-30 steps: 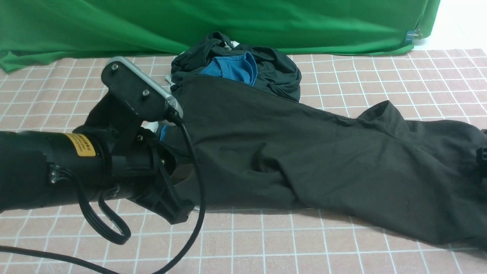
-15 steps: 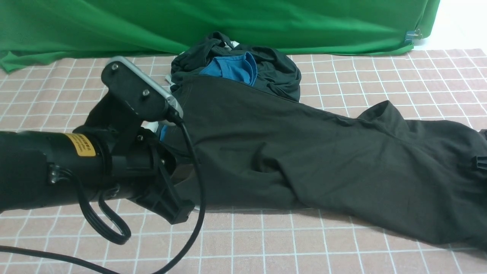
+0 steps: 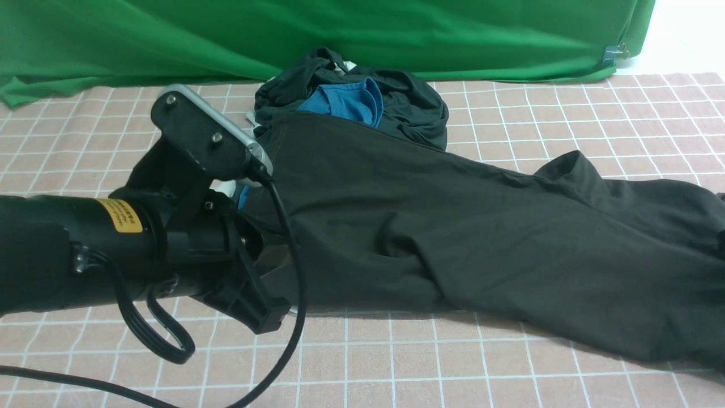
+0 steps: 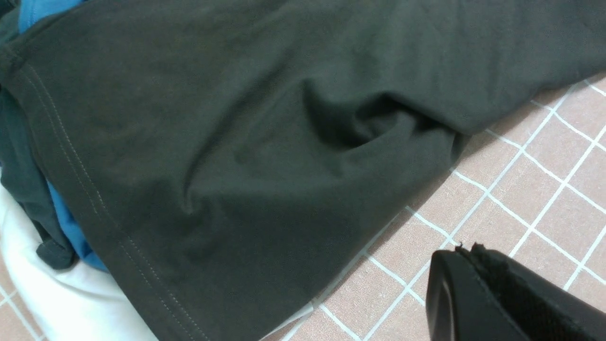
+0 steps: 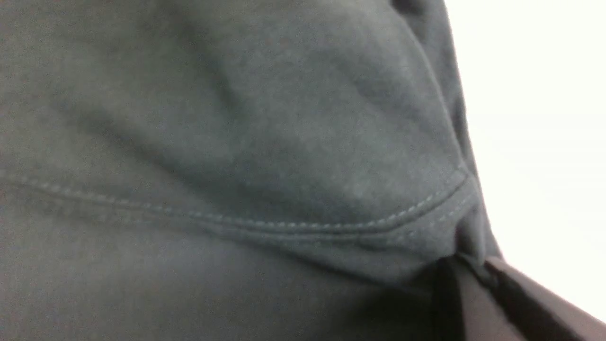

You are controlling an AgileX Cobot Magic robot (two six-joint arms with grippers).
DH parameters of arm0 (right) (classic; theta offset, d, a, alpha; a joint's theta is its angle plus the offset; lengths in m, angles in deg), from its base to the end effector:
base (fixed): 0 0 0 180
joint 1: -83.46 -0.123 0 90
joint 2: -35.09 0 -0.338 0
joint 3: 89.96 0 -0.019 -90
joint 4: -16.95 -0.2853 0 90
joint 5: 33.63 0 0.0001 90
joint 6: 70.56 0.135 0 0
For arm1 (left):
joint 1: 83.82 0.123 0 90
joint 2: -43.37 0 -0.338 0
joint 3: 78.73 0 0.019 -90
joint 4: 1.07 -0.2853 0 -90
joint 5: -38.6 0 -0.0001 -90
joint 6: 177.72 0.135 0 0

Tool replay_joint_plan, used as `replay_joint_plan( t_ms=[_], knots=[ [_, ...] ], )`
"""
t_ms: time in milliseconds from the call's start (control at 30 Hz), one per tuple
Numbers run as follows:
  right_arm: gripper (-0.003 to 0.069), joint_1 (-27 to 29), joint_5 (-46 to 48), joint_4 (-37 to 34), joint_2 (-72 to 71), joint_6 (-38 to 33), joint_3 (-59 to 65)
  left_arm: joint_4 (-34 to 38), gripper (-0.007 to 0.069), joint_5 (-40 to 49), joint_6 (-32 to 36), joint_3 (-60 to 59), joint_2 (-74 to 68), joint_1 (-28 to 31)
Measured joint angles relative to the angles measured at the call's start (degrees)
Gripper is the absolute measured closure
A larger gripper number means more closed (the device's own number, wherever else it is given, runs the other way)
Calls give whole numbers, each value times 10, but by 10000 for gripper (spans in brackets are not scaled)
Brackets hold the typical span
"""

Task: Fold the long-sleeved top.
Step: Use the right arm to clamp the right edge of the fabric

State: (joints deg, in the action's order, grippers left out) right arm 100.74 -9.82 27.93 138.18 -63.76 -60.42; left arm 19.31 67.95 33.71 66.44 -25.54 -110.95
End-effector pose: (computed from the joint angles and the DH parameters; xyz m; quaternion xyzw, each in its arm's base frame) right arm 0.3348 -0.1150 0.1499 0.1272 0.9692 -0.0740 0.1973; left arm 0.2205 -0.1389 0.3008 0.3483 0.8399 -0.1261 0.3968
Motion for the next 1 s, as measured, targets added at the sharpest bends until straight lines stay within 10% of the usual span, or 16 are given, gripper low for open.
replay_joint_plan(
  t_ms=[333,667,1000],
  knots=[
    [459,29,-49,14,2,26,0,1,606,1,0,0,0,0],
    [2,32,74,5,-14,60,0,6,606,5,0,0,3,0],
    [-18,37,36,-23,31,38,-2,14,606,5,0,0,3,0]
  ],
)
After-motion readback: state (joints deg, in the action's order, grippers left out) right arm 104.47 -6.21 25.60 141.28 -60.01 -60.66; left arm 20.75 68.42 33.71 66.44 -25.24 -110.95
